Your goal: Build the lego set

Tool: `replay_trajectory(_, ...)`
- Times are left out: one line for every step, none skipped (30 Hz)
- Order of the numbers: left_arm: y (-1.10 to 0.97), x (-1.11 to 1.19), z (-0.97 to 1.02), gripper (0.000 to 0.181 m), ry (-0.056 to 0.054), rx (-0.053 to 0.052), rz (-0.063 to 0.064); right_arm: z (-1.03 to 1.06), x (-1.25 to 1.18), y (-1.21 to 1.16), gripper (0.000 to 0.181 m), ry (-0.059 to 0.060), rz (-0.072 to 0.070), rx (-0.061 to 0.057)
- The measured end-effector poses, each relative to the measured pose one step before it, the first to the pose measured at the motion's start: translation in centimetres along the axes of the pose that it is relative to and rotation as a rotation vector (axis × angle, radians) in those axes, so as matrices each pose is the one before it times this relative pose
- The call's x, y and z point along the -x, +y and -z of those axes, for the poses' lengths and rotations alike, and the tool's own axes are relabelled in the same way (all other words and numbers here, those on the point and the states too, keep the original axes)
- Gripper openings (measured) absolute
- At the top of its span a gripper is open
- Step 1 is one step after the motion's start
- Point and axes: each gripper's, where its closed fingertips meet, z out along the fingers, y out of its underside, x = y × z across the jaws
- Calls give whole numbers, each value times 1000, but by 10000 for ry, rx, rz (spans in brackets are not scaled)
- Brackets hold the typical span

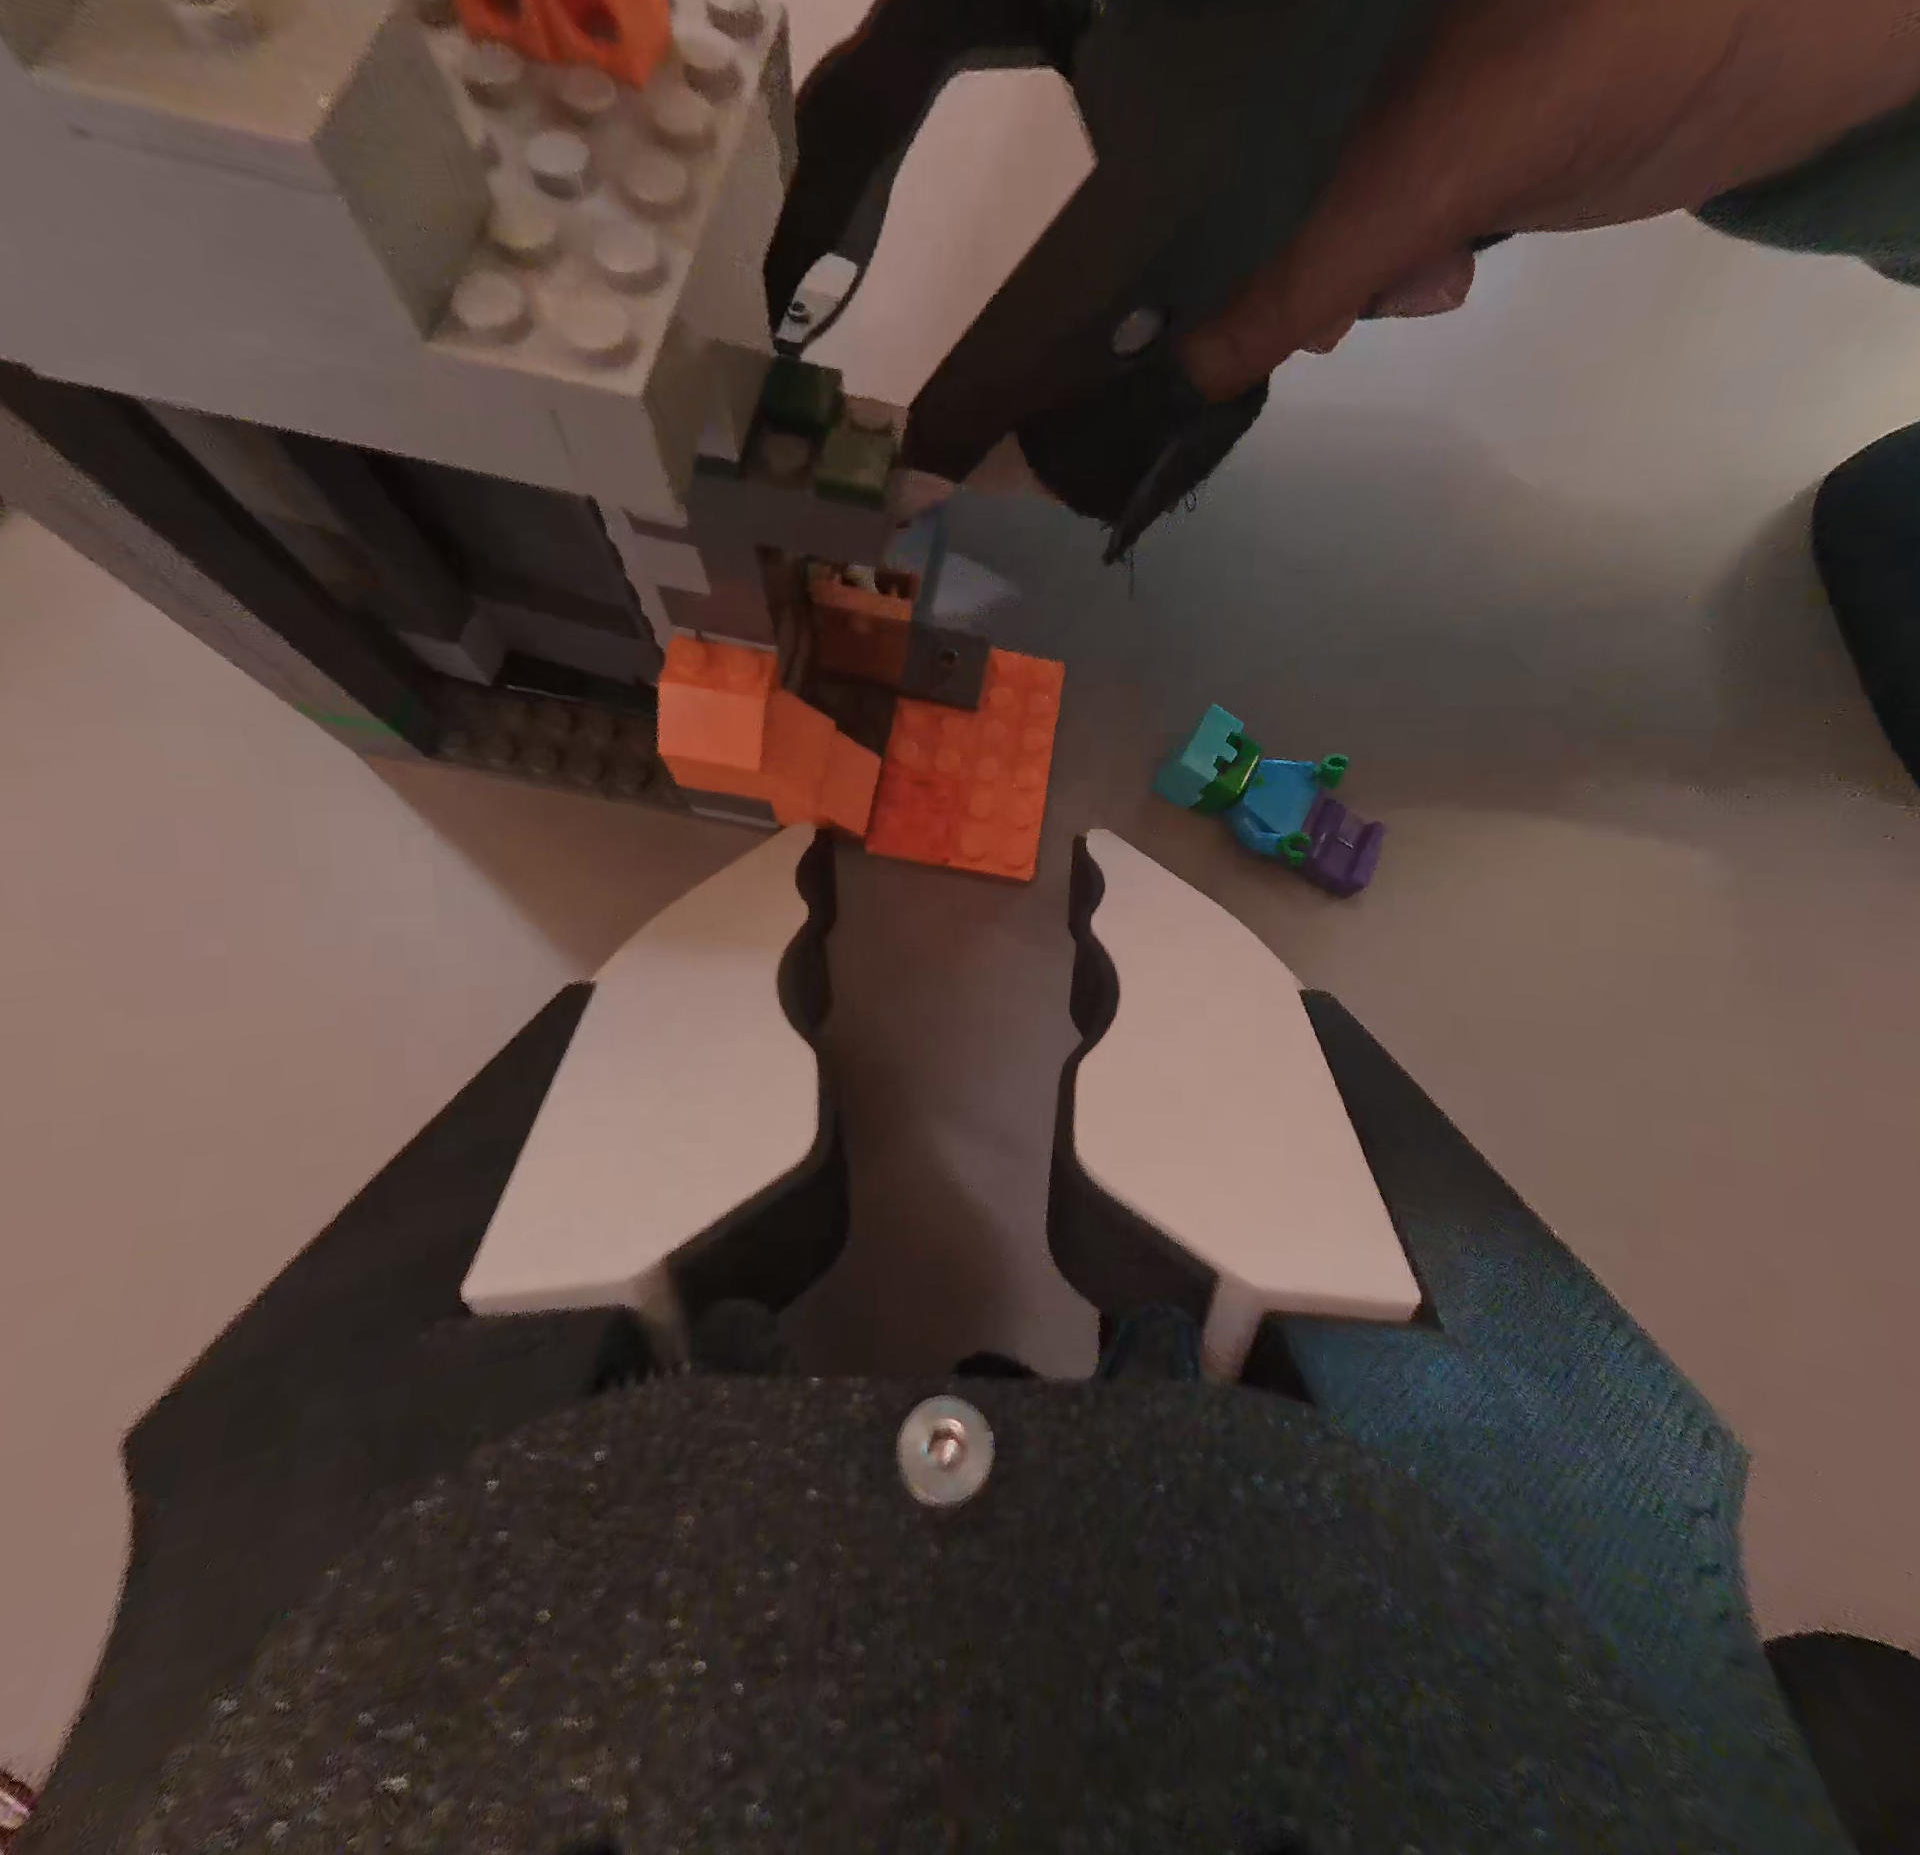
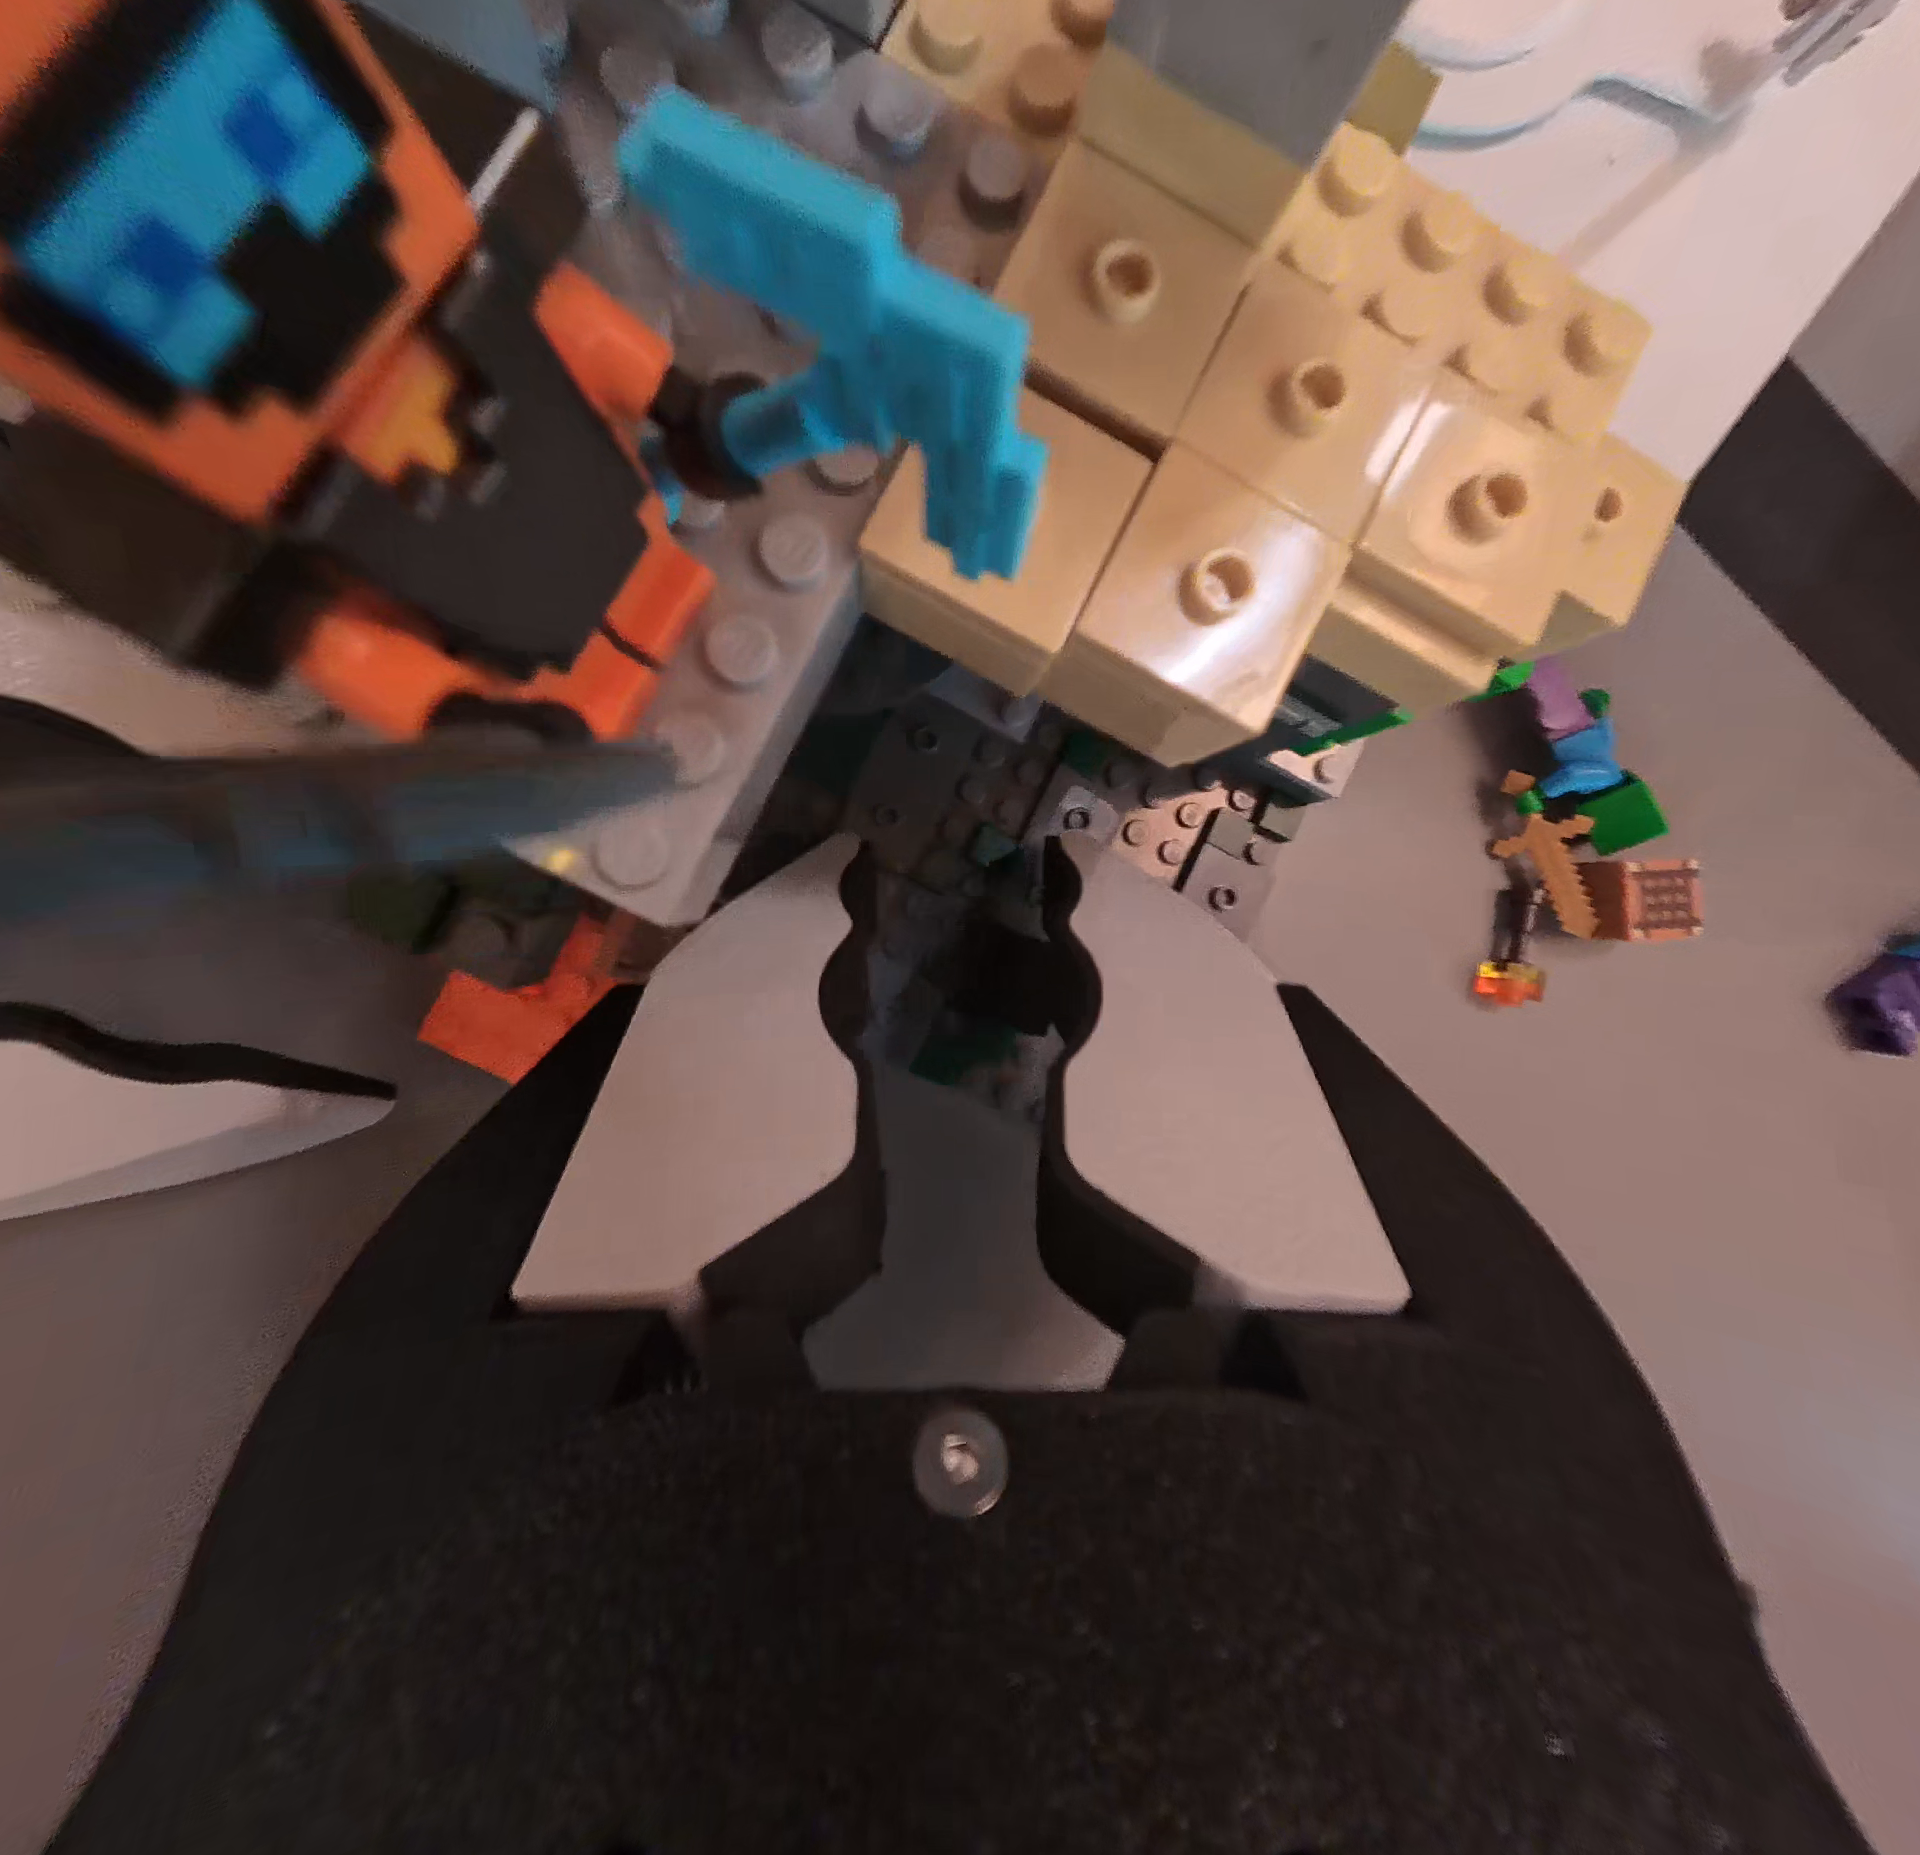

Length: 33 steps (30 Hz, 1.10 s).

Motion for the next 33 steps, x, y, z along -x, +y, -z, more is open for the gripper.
replay_trajectory(-9, 42, 25, 43, -21, -36, 23, -23, 255, -37, 30, -253, -107, -105)
replay_trajectory(-5, 9, 6, 43, -4, -11, 10, -38, 159, -49, 31, -204, -151, -74)
replay_trajectory(27, -33, -35, 43, 17, 21, -2, -55, -25, -82, 33, -59, -40, -59)
replay_trajectory(-25, -22, -19, 43, 4, 2, -10, -111, 11, -41, 36, -26, 91, 0)
replay_trajectory(-28, -30, -33, 43, 13, -3, -1, -158, 21, -41, 37, 28, 108, 29)
replay_trajectory(-3, -34, -26, 43, 18, 6, 4, -149, 17, -47, 36, 30, 118, 36)
replay_trajectory(30, 11, -13, 43, -18, 19, 4, -62, 7, -62, 37, -17, 132, 12)
replay_trajectory(10, -5, 25, 43, 2, -14, 12, -35, -77, -15, 39, -31, 70, 29)
replay_trajectory(-7, -35, 20, 43, 25, -31, 19, -65, -87, 29, 42, -51, -16, 40)
replay_trajectory(3, -21, 13, 43, 7, -12, 10, -54, -50, 26, 44, -79, -38, 41)
replay_trajectory(14, -20, -8, 43, -2, 6, -5, -19, -6, 7, 44, -85, 42, 30)
replay_trajectory(15, -24, -6, 43, -3, 3, -11, 6, -15, 4, 43, -58, 115, 57)
replay_trajectory(20, -26, 1, 43, 0, 3, -4, -7, -24, 15, 43, -51, 50, 96)
replay_trajectory(7, -13, -10, 43, -1, 0, 2, 2, -20, 8, 43, -41, 47, 112)
replay_trajectory(11, -18, 13, 43, 0, -2, 9, -2, 3, 6, 43, -16, 59, 89)
replay_trajectory(15, -6, 9, 43, -6, -9, 14, 7, 2, 18, 43, -9, 28, 73)
replay_trajectory(18, 4, 15, 43, -9, -10, 14, 5, -3, 5, 43, 17, 49, 37)
replay_trajectory(10, -10, 17, 43, -1, -6, 8, 17, -21, 2, 46, 50, 15, 15)
replay_trajectory(9, -21, 13, 43, -3, -7, 9, 25, -18, 18, 46, 42, -5, 4)
replay_trajectory(3, -7, -1, 43, -8, 2, 5, 28, 12, 20, 43, 29, -22, -18)
replay_trajectory(14, 14, -16, 43, -22, 15, -2, 24, 12, 30, 44, 41, -21, -21)
replay_trajectory(-12, 32, -23, 43, -43, 5, 1, 47, 130, 38, 39, -30, 32, -29)
replay_trajectory(-35, 45, -24, 43, -43, -4, 13, 25, 202, 53, 34, -104, -67, -17)
replay_trajectory(-33, 2, -38, 43, -14, -4, 13, 14, 111, 46, 30, -82, -75, -20)
replay_trajectory(-54, -7, -41, 43, 2, -8, 17, 47, 31, 57, 28, -17, -9, -9)
replay_trajectory(-57, 35, -35, 43, -27, -17, 27, 60, 117, 54, 22, -60, 42, 13)
replay_trajectory(-74, 25, -39, 43, -17, -17, 24, 63, 117, 59, 19, -47, 38, 20)
replay_trajectory(-66, -6, -38, 43, 3, -11, 12, 75, 28, 57, 15, 20, 64, 16)
replay_trajectory(-80, 18, -38, 43, -20, -16, -1, 114, -314, 115, 12, 267, 108, 74)
replay_trajectory(-78, 25, -31, 43, -24, -5, -13, 77, -854, 338, 9, 642, 282, 221)
replay_trajectory(-86, 5, -35, 43, -11, -11, -9, 62, -362, 210, 6, 261, 241, 93)
replay_trajectory(-84, -6, -43, 43, 6, -12, 8, 81, 127, 128, 2, -170, -37, 15)
replay_trajectory(-80, -15, -39, 43, 5, -12, 11, 72, 110, 113, 0, -230, -198, 22)
